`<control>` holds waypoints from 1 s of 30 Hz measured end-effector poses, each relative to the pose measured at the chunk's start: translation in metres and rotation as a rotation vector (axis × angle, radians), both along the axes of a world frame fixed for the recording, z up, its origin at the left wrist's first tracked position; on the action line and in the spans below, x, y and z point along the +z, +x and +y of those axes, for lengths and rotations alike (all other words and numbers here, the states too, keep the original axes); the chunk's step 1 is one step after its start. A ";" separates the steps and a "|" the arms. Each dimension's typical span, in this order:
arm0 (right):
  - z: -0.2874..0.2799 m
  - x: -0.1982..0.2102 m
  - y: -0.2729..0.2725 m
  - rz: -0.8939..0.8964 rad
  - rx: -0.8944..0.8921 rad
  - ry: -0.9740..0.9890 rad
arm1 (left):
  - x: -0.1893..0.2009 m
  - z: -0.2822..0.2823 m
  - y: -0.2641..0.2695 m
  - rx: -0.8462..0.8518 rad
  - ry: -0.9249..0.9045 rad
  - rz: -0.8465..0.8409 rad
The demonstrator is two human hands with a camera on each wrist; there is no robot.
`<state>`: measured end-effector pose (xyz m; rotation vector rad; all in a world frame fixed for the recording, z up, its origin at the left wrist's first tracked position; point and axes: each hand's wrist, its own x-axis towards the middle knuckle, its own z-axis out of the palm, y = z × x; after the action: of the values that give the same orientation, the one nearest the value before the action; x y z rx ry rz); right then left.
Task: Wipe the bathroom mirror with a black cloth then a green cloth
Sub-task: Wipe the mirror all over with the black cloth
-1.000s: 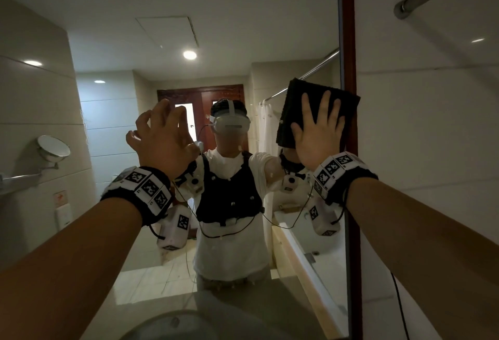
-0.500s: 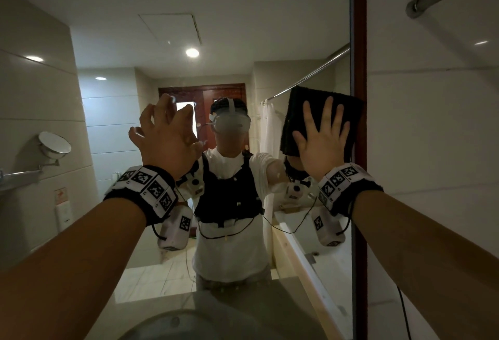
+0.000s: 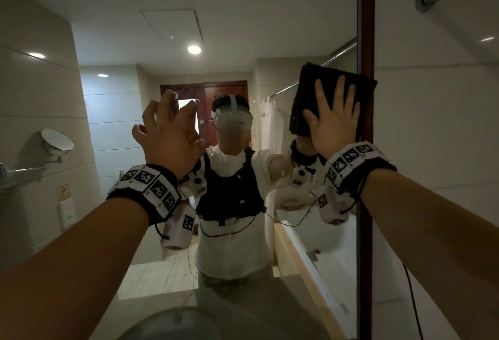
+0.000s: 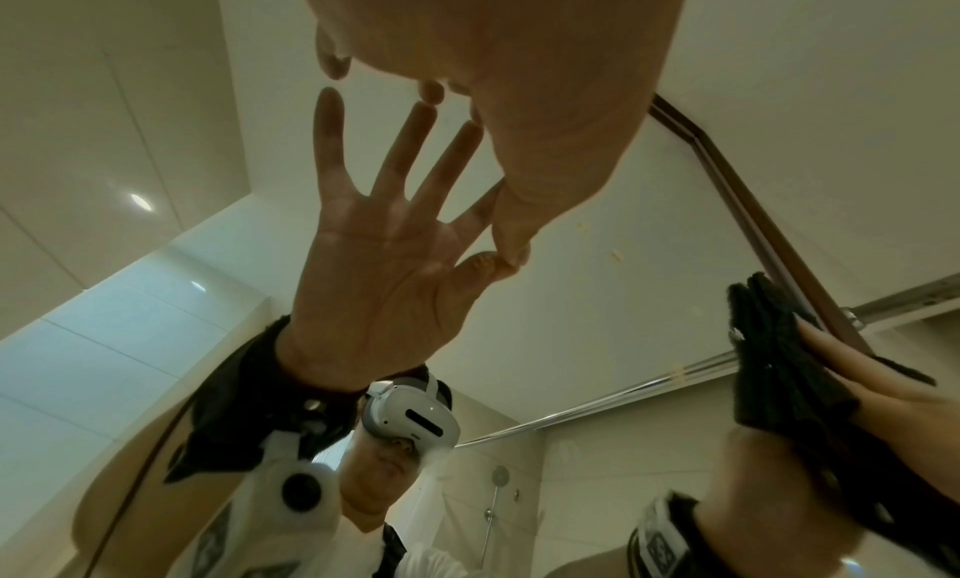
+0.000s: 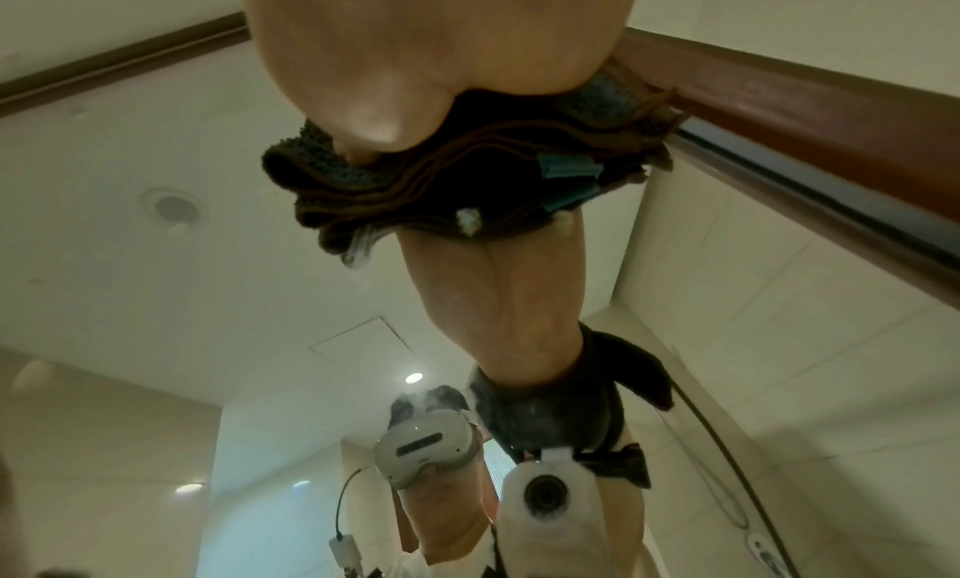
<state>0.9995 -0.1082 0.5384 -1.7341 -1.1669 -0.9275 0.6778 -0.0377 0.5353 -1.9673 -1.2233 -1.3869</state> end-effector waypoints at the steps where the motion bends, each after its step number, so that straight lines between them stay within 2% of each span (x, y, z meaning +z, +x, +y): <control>1: -0.001 -0.004 0.001 -0.010 -0.002 -0.003 | 0.000 0.000 0.000 -0.001 0.001 -0.003; 7: -0.006 -0.033 -0.007 -0.058 0.024 -0.059 | 0.000 0.003 0.002 -0.001 0.006 -0.013; 15: 0.001 0.016 -0.021 -0.010 0.036 -0.005 | 0.000 0.005 0.001 -0.001 0.007 -0.009; 23: -0.007 -0.025 -0.011 -0.098 0.044 -0.061 | -0.001 0.002 0.002 0.004 0.014 -0.003; 28: -0.013 0.017 -0.011 -0.035 0.061 -0.074 | 0.004 0.002 -0.002 0.023 0.015 0.016; 30: -0.013 0.022 -0.013 -0.005 0.064 -0.075 | 0.003 0.001 0.000 0.022 -0.001 0.009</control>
<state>0.9860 -0.1213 0.5609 -1.7444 -1.2677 -0.8598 0.6773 -0.0371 0.5382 -1.9526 -1.2380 -1.3651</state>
